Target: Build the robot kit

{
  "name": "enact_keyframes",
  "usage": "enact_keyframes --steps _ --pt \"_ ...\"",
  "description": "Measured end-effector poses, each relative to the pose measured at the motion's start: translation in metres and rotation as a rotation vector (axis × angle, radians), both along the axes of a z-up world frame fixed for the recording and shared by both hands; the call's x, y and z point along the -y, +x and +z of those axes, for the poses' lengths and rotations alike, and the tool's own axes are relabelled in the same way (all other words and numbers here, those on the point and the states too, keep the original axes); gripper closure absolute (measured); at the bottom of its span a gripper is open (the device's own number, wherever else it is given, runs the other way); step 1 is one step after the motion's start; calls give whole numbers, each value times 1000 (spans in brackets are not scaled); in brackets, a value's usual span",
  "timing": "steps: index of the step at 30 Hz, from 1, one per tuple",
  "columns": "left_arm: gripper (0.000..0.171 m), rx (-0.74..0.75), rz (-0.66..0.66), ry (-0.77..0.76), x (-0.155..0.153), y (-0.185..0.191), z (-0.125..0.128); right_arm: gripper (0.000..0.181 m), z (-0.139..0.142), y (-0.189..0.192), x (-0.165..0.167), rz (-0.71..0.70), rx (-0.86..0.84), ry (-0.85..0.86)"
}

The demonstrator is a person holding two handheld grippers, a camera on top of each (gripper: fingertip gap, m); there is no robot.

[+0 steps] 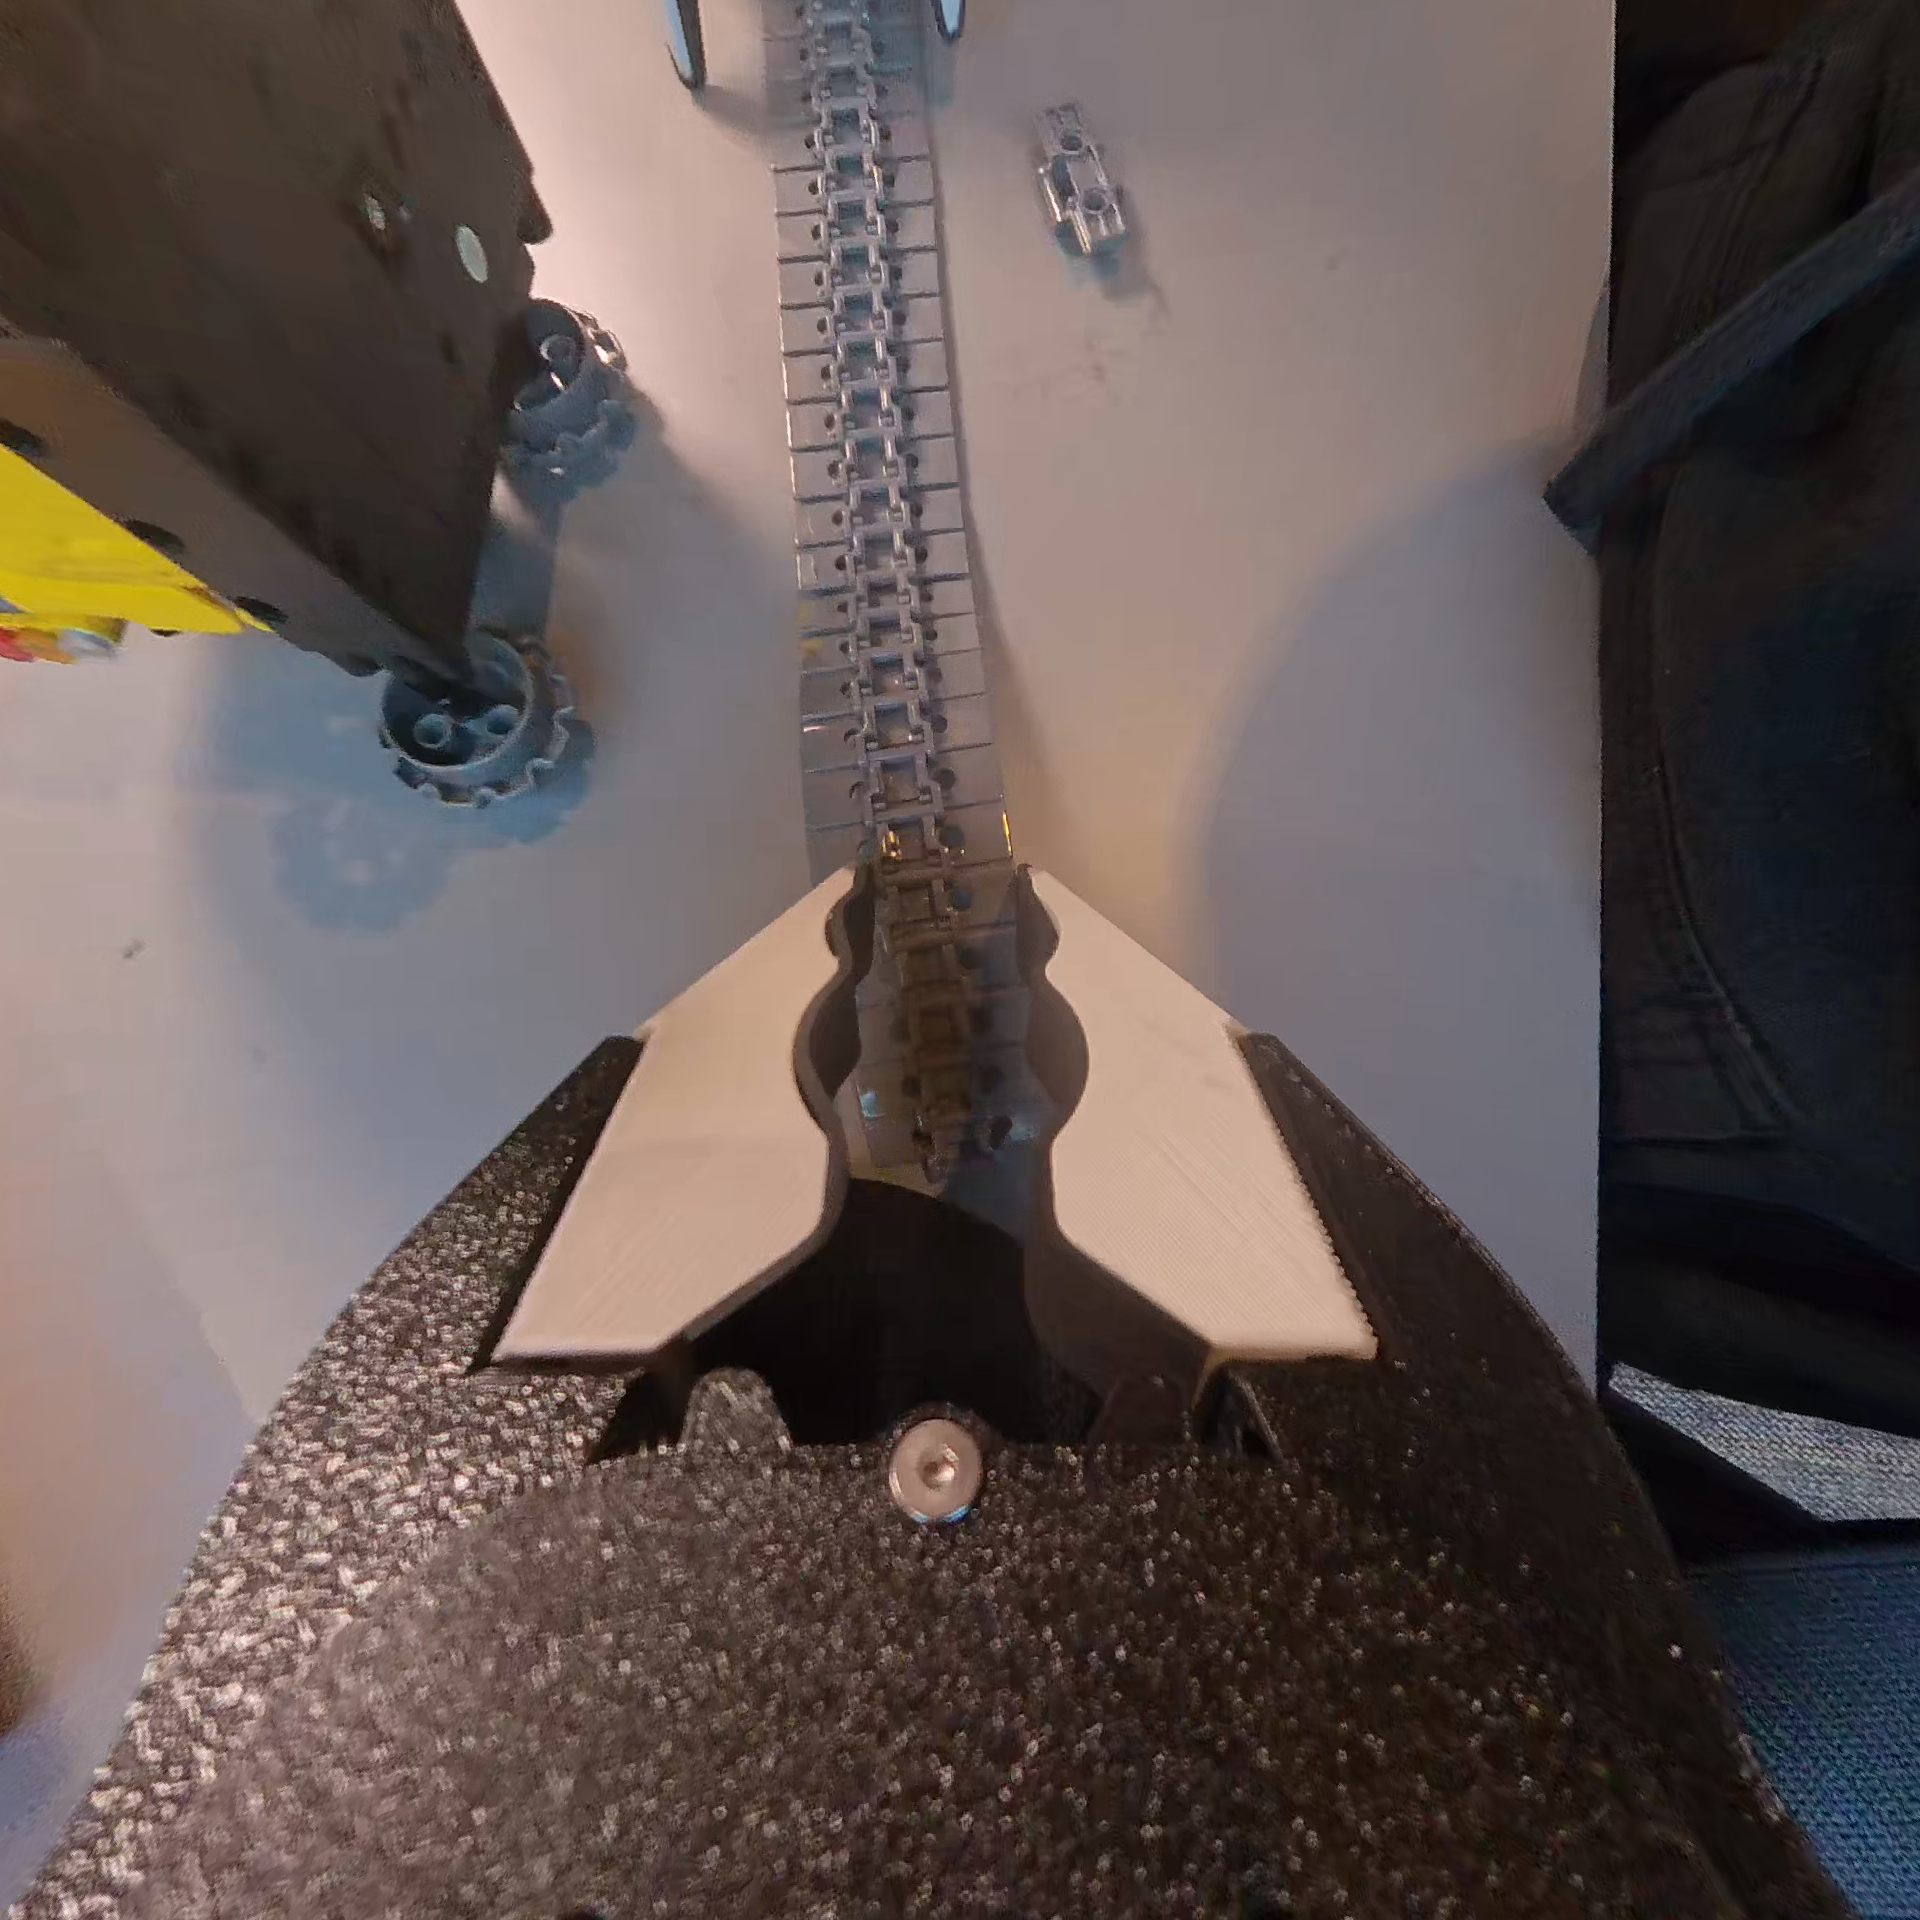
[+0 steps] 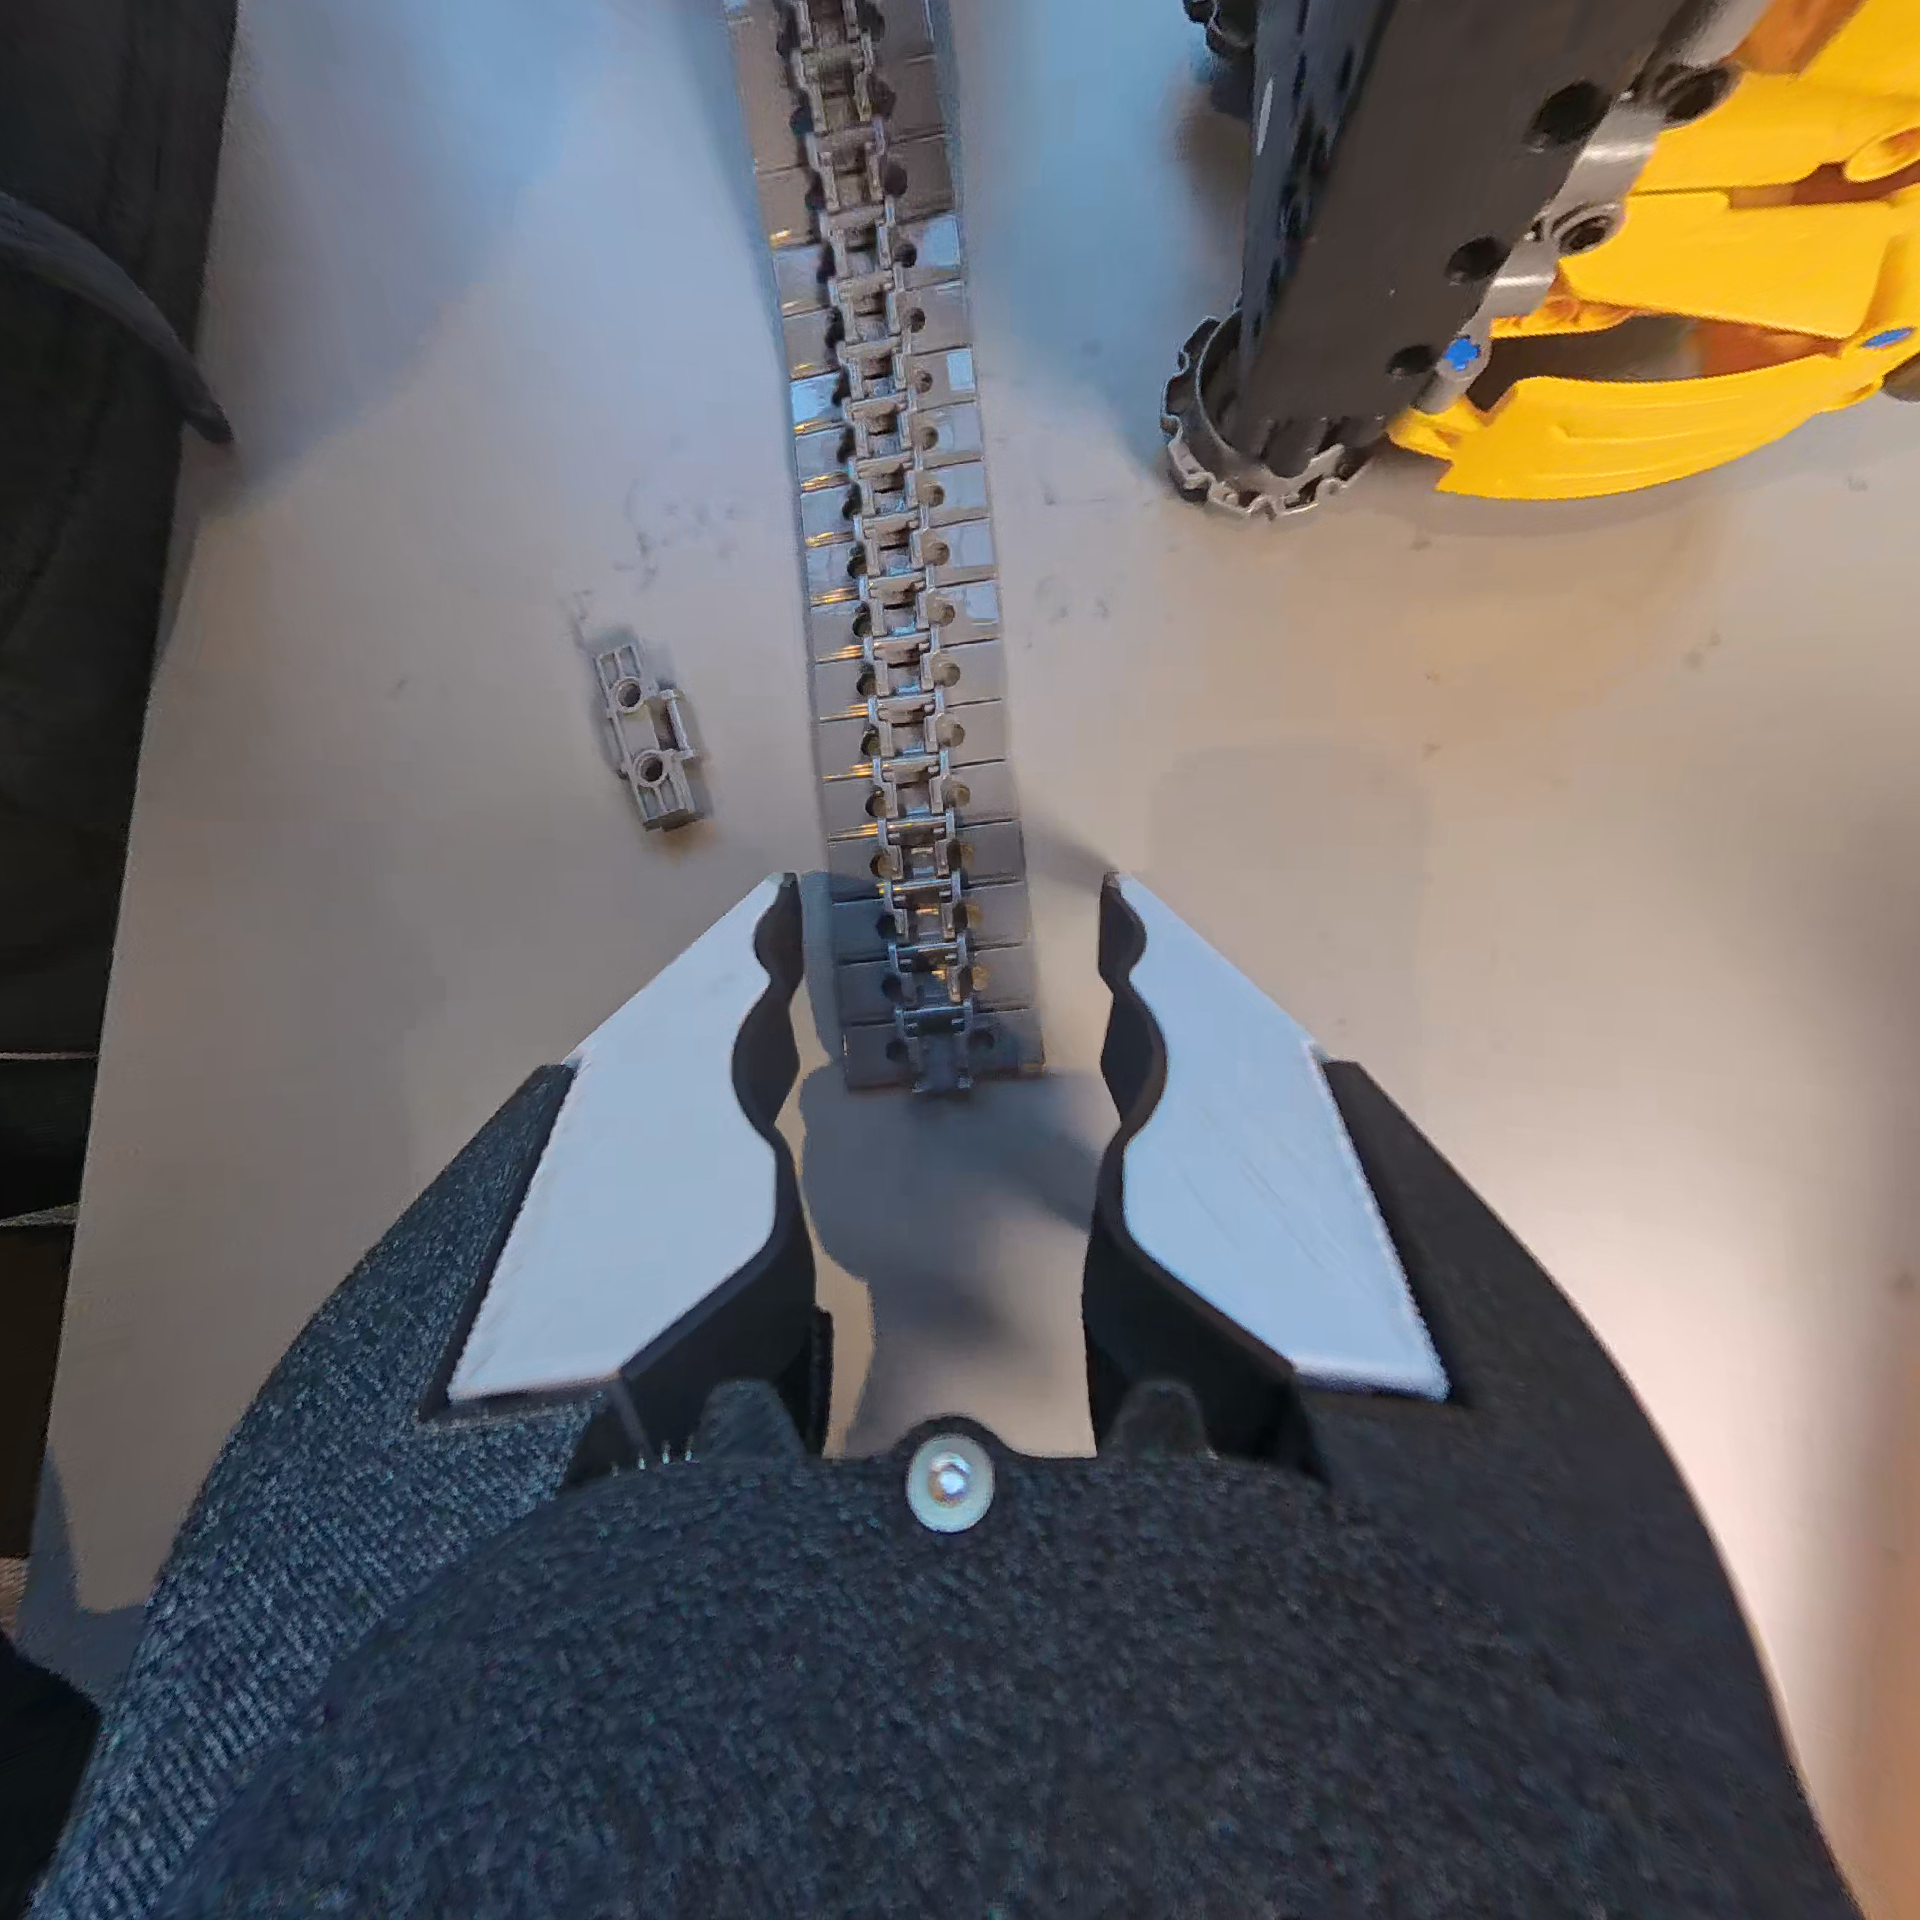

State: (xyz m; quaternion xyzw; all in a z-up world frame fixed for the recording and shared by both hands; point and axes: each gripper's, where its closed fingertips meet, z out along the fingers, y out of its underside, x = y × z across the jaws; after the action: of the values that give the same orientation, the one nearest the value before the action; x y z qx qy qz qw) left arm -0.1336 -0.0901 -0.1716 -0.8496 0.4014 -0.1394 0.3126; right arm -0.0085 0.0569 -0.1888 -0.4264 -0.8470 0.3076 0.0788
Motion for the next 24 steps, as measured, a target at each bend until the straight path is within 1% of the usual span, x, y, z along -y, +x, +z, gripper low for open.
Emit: enact_keyframes --steps 2,3,4,5,7,8,10,11,13,14,15,17,19,21,24 --pt "147 6 -6 0 -5 -3 2 124 2 -3 -1 -7 -17 12" --pt "147 7 -11 -5 -7 -5 1 124 7 -6 0 -10 -44 0" --pt "147 2 -18 -7 -8 -6 1 122 20 -12 3 -15 -95 -36" --pt "147 -4 -28 -10 -9 -6 0 120 38 -22 3 -33 -177 -72" --pt "147 -9 -53 -16 -11 -5 -2 122 83 -48 -5 -122 -363 -114" --pt "147 -11 -62 -18 -13 -5 -3 121 102 -58 -8 -154 -420 -128" --pt "147 -17 -81 -25 -15 -3 -5 121 129 -77 -9 -180 -519 -110" --pt "147 -20 -90 -28 -15 -3 -7 120 133 -87 -9 -183 -528 -75" --pt "147 -20 -106 -32 -15 -2 -9 120 122 -102 -11 -167 -474 31" --pt "147 -23 -112 -35 -15 -3 -10 124 113 -105 -8 -129 -424 61" --pt "147 -34 -116 -38 -16 -4 -12 135 106 -105 -1 -82 -386 67" --pt "147 -70 -128 -53 -15 -7 -18 138 102 -107 9 -27 -383 82" --pt "147 -71 -144 -45 -14 -6 -17 138 102 -106 12 -3 -396 123" --pt "147 5 -145 -37 -13 -4 -5 138 102 -105 10 -5 -430 204" --pt "146 228 -73 35 -23 -8 35 139 103 -97 16 -8 -515 277"
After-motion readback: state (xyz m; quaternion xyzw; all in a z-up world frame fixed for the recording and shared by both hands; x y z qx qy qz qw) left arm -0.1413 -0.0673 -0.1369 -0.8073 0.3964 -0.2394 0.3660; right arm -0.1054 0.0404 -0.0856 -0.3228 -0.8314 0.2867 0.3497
